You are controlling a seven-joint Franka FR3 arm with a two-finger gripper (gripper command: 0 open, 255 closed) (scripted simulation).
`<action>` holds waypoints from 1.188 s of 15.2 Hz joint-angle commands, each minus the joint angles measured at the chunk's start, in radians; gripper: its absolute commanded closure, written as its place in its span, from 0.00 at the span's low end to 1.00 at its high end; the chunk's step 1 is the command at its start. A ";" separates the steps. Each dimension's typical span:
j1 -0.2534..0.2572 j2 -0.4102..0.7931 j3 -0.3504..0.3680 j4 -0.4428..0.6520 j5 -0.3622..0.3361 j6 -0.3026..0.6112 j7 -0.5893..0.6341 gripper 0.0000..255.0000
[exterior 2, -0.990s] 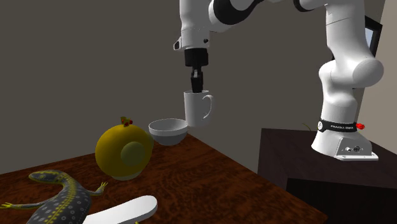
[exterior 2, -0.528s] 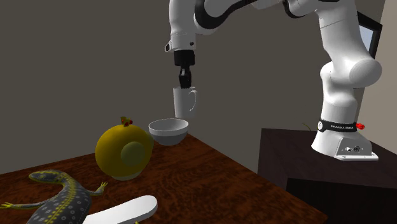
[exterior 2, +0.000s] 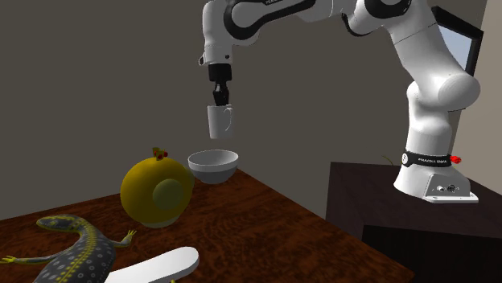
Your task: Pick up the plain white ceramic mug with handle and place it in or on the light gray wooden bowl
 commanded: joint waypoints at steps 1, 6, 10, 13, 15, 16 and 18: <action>-0.016 0.047 -0.012 0.077 -0.005 -0.030 -0.033 1.00; -0.033 0.137 -0.028 0.189 -0.015 -0.053 -0.074 1.00; -0.035 0.147 -0.029 0.151 -0.018 -0.005 -0.073 1.00; -0.036 0.156 -0.031 0.126 -0.020 0.029 -0.071 1.00; -0.036 0.164 -0.032 0.110 -0.022 0.052 -0.071 1.00; -0.036 0.168 -0.032 0.103 -0.023 0.063 -0.070 1.00; -0.036 0.177 -0.034 0.090 -0.024 0.084 -0.069 1.00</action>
